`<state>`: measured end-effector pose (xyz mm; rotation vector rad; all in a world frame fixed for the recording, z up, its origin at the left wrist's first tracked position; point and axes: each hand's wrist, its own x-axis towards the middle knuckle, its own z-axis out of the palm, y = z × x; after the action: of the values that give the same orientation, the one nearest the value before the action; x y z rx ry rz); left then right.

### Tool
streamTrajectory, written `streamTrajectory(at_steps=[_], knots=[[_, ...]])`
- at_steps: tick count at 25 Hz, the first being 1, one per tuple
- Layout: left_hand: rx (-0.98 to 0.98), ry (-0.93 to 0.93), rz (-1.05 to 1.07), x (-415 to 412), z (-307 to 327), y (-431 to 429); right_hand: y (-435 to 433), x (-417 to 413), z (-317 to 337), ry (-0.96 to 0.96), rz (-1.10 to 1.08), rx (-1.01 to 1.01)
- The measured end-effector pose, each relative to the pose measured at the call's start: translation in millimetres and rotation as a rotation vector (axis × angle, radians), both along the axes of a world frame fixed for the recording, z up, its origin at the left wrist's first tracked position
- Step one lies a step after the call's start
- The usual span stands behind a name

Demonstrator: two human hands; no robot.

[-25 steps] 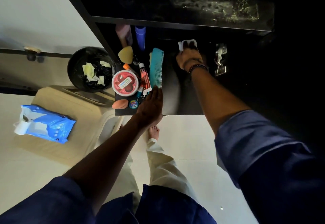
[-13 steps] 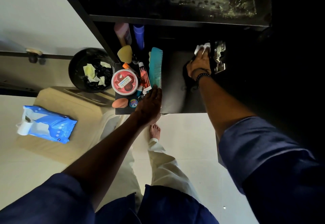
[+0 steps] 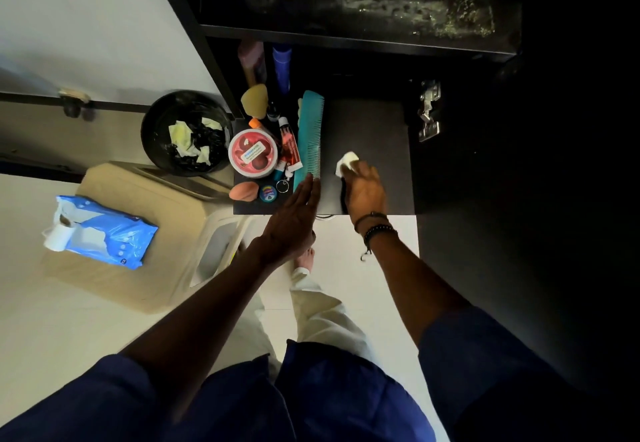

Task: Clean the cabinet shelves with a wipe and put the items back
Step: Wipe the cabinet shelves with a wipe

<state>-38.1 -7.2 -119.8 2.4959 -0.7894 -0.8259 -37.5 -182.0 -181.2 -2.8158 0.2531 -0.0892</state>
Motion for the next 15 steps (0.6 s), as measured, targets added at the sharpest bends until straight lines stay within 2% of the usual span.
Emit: streamTrajectory(at_steps=[1, 3, 5, 7, 9, 11, 15], knots=[[-0.012, 0.023, 0.005, -3, 4, 2, 2, -15, 0, 0.016, 0.010, 0.019], [-0.026, 0.062, 0.002, -7, 14, 5, 7, -32, 2, 0.124, -0.024, 0.184], [-0.039, 0.073, -0.019, -8, 26, 8, 13, -34, 15, 0.216, -0.145, 0.408], [-0.080, 0.067, 0.009, -4, 40, 12, 19, -23, 48, 0.213, -0.335, 0.699], [-0.173, 0.027, 0.071, 5, 60, 15, 29, -4, 101, 0.095, -0.467, 0.959], [-0.267, -0.037, 0.126, 16, 84, 18, 39, 19, 157, -0.082, -0.465, 1.100], [-0.371, -0.140, 0.247, 42, 133, 23, 49, 66, 232, -0.373, -0.401, 1.145]])
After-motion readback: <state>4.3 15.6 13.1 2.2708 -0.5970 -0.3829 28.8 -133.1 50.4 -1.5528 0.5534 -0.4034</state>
